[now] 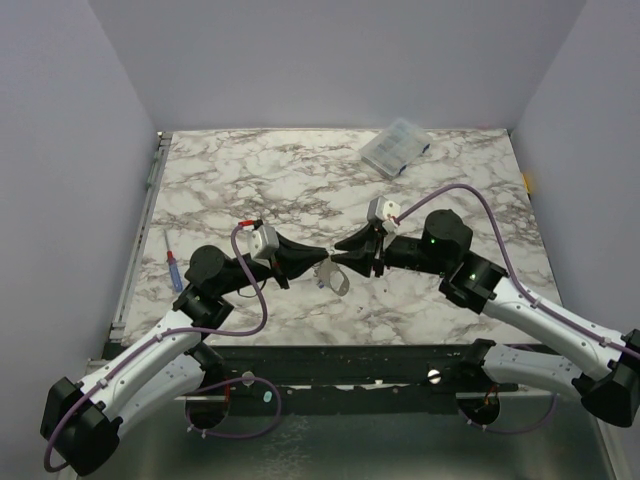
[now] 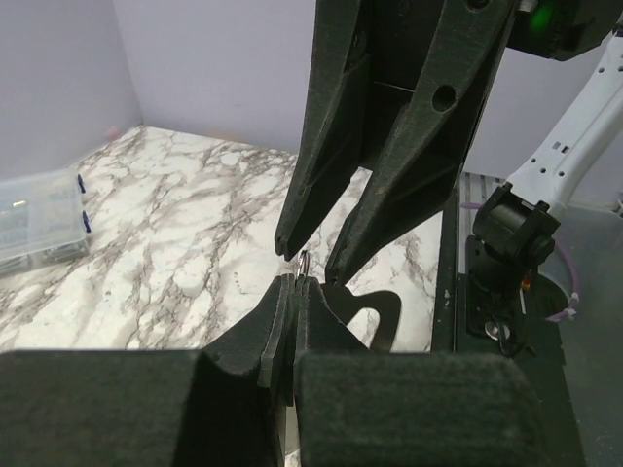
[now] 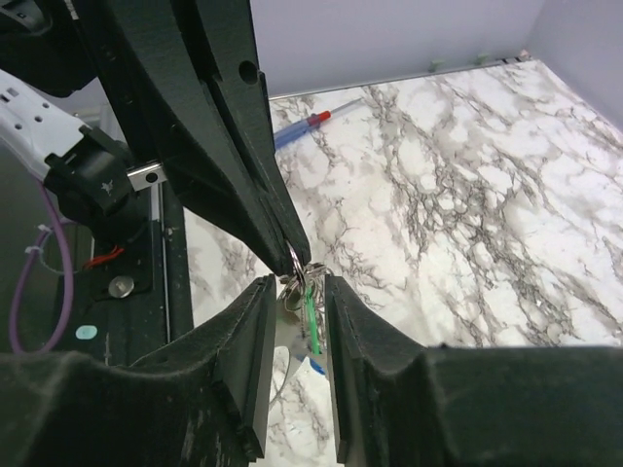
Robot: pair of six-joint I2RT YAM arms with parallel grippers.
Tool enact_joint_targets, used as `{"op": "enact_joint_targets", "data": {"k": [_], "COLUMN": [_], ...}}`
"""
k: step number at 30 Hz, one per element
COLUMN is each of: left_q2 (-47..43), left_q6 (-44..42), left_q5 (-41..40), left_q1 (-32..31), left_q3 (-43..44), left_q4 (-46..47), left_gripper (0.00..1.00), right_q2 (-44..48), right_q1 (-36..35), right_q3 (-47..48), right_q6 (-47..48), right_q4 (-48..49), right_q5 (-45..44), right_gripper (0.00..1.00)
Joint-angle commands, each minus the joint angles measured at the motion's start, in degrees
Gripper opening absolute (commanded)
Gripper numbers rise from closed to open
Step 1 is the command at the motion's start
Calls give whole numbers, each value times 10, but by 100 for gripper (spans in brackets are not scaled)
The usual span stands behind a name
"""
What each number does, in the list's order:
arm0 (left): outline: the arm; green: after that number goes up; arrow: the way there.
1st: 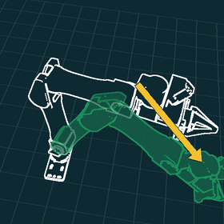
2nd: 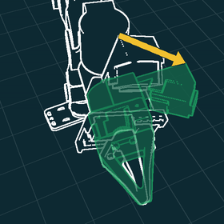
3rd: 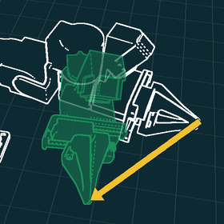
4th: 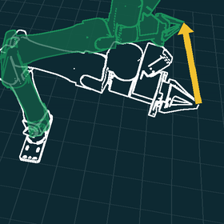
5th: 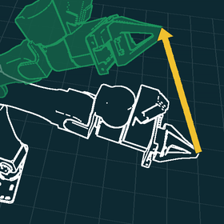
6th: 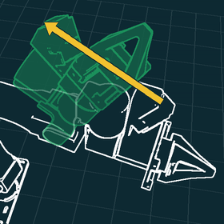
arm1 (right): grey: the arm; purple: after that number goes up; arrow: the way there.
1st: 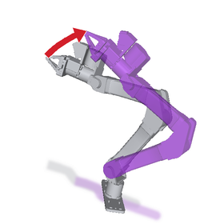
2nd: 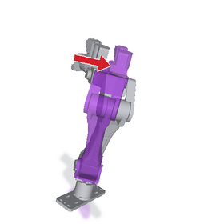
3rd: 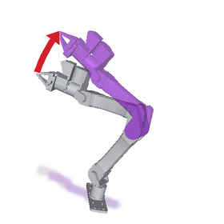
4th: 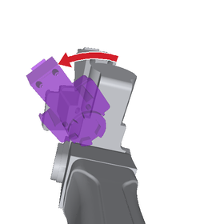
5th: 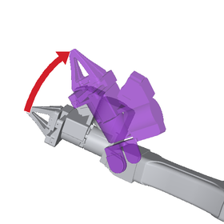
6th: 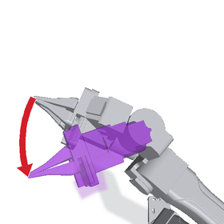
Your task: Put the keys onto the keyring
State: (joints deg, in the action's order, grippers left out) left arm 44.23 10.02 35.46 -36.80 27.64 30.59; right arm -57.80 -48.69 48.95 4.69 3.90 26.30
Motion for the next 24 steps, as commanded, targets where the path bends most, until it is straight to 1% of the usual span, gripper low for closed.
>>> {"op": "enact_joint_targets", "data": {"k": [1,3,7,9,13,21,22,24], "left_q2": [-9,-9,-10,-10,-11,-10,-11,-12], "left_q6": [-4,-4,-5,-5,-6,-7,-15,-36], "left_q5": [19,20,21,22,25,18,10,-1], "left_q1": [3,3,3,3,3,3,3,3], "left_q3": [17,16,16,16,15,13,16,24], "left_q4": [16,16,16,16,16,13,2,-36], "left_gripper": [0,0,0,0,0,1,6,21], "right_q2": [-4,-7,-10,-11,-4,8,6,-3], "right_q1": [-3,-3,-3,-3,-3,-3,-2,-3], "right_q3": [-2,-1,1,3,2,0,6,24], "right_q6": [11,12,15,16,18,21,21,24], "right_q4": [21,21,19,14,12,11,4,-29], "right_q5": [9,15,34,37,35,36,18,-8], "right_gripper": [31,27,11,6,1,1,1,1]}}
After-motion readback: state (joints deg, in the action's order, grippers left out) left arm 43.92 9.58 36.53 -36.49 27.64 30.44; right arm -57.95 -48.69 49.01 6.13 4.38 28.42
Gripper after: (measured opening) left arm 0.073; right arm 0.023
